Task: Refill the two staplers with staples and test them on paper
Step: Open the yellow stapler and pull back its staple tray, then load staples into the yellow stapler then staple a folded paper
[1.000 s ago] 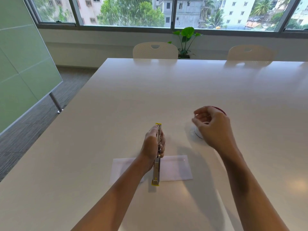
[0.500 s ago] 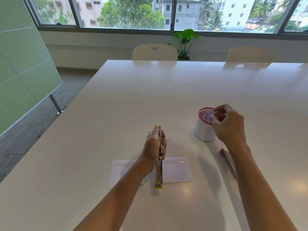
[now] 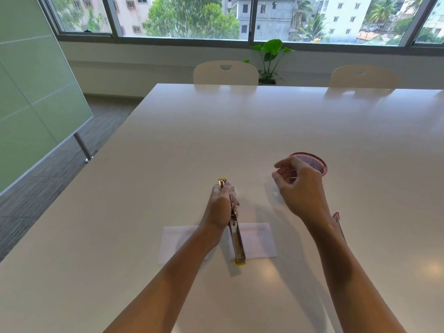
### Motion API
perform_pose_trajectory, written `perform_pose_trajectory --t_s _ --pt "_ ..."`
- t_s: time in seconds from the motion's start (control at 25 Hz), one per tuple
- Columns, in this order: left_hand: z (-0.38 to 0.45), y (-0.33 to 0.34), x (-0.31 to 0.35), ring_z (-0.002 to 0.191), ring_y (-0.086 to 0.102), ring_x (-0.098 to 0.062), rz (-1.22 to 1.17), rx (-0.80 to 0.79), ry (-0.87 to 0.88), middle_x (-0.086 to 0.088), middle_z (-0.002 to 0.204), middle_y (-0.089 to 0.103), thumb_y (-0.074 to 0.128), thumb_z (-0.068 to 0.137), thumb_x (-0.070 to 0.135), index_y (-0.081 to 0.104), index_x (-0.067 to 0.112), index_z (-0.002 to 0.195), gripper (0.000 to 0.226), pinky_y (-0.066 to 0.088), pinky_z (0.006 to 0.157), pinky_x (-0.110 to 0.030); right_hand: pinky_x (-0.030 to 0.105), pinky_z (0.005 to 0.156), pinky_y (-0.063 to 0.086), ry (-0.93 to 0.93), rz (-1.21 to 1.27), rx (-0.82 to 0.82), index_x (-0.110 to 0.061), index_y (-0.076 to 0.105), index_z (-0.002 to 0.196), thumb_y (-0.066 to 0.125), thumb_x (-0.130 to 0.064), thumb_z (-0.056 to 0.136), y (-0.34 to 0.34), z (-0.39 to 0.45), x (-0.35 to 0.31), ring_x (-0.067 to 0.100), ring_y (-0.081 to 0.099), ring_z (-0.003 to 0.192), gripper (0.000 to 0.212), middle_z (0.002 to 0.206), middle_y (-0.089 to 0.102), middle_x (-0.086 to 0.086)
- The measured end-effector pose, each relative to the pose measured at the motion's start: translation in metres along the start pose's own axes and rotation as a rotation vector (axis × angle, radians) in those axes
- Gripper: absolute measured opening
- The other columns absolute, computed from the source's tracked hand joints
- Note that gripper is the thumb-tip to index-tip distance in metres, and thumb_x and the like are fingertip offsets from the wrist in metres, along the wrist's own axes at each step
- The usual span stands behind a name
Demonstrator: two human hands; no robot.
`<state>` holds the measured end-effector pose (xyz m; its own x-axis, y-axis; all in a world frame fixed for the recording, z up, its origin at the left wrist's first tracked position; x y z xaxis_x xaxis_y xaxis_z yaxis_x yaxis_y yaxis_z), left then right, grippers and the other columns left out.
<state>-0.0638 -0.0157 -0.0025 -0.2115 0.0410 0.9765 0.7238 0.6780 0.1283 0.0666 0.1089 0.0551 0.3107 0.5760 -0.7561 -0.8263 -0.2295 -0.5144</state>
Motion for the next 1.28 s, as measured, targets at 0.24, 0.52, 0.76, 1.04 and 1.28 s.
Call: perform_pose_trajectory --t_s 0.24,0.52,0.76,1.04,1.28 --pt "-0.001 -0.030 0.020 0.038 0.043 -0.010 0.035 0.067 0.054 -0.005 0.056 0.053 0.041 0.105 0.032 0.052 0.013 0.083 0.031 0.031 0.034 -0.020 0.001 0.063 0.047 0.023 0.010 -0.112 -0.017 0.069 0.100 0.071 -0.013 0.089 0.024 -0.006 -0.003 0.002 0.064 0.076 0.012 0.084 0.069 -0.005" --pt "-0.002 -0.085 0.030 0.039 0.046 -0.003 0.173 0.121 0.004 0.000 0.052 0.054 0.042 0.104 0.039 0.067 0.004 0.105 0.043 0.035 0.039 -0.015 0.009 0.063 0.047 0.055 -0.111 -0.393 -0.017 0.066 0.108 0.070 -0.025 0.090 0.073 -0.007 -0.003 0.009 0.064 0.083 0.020 0.097 0.070 -0.003" --pt "-0.005 -0.131 0.046 0.048 0.042 -0.008 0.289 0.137 -0.020 -0.002 0.061 0.053 0.034 0.106 0.040 0.067 0.007 0.113 0.047 0.032 0.047 -0.022 0.031 0.089 0.050 -0.004 -0.263 -0.479 -0.018 0.058 0.126 0.076 -0.028 0.084 0.103 -0.004 -0.008 0.019 0.059 0.105 0.047 0.120 0.058 0.004" --pt "-0.007 -0.172 0.046 0.051 0.041 -0.013 0.345 0.114 -0.142 -0.002 0.058 0.051 0.029 0.107 0.039 0.065 0.008 0.102 0.048 0.026 0.053 -0.029 0.033 0.093 0.045 -0.002 -0.330 -0.551 -0.023 0.061 0.126 0.068 -0.024 0.089 0.119 -0.003 -0.003 0.027 0.058 0.109 0.038 0.121 0.056 0.007" --pt "0.000 -0.178 0.036 0.045 0.042 -0.010 0.380 0.079 -0.142 -0.003 0.066 0.049 0.033 0.107 0.036 0.062 0.008 0.096 0.042 0.033 0.046 -0.021 0.032 0.090 0.044 -0.018 -0.341 -0.545 -0.024 0.066 0.120 0.066 -0.020 0.091 0.121 -0.001 -0.002 0.028 0.060 0.104 0.029 0.117 0.055 0.007"
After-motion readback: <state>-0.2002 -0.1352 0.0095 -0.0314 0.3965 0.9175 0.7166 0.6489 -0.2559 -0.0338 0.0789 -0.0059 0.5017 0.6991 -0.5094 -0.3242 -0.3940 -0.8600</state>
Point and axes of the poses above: each hand's wrist, its own z-axis towards the middle knuckle, its own y-axis out of the palm, x = y × z, the point moved 3 cm from there along z, towards the middle knuckle
